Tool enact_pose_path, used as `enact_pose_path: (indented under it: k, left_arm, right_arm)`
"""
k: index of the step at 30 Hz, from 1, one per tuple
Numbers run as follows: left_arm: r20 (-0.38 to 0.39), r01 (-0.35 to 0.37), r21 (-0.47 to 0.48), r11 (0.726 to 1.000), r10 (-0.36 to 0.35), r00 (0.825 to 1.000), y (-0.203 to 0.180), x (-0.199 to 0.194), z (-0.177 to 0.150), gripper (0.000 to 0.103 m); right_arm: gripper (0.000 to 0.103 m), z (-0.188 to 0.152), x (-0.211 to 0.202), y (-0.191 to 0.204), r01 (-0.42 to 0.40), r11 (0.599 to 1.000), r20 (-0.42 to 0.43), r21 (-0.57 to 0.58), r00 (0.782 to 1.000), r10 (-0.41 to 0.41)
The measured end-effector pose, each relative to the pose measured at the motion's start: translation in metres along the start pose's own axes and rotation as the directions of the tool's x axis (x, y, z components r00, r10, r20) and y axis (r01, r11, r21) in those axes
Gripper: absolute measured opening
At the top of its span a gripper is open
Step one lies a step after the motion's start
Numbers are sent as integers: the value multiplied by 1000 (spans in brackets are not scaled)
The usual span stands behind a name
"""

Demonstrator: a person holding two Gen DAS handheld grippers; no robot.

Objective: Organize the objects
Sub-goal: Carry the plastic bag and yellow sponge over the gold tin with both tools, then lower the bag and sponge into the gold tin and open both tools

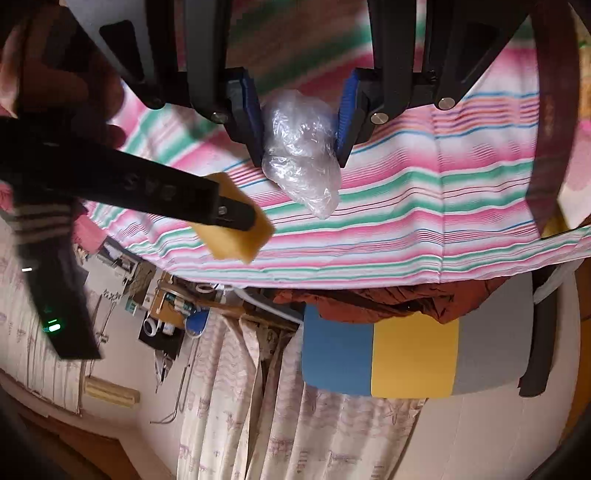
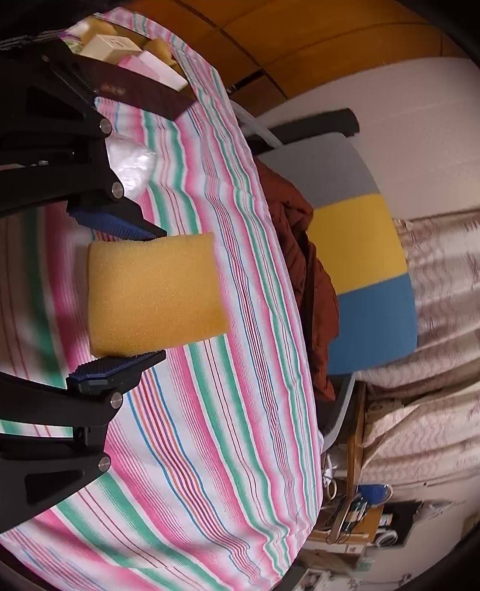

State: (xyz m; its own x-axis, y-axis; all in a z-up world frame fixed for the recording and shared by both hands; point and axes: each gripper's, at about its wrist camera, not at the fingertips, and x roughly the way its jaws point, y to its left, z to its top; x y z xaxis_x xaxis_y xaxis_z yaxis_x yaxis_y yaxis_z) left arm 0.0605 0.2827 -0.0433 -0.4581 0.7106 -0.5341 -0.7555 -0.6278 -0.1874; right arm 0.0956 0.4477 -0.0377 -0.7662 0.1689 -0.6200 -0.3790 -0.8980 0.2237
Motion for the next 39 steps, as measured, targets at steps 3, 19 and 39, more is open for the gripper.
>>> enact_pose_path:
  k: [3,19,39]
  left_arm:
    - [26,2,-6,1000,-2,1000,7,-26,-3,36]
    - [83,-111,-140,984,123,989,92,-142,-22,36]
    - [-58,-343,-362,867,346,936,234,-204,-67,49]
  right_arm:
    - [57,-4,-4,12,-16,1000,-11,-7,1000,16]
    - [57,-27,-29,130,-243,958,-63,-153,970,237]
    - [57,-66,-35,299,-533,767,-256,-357,845,469]
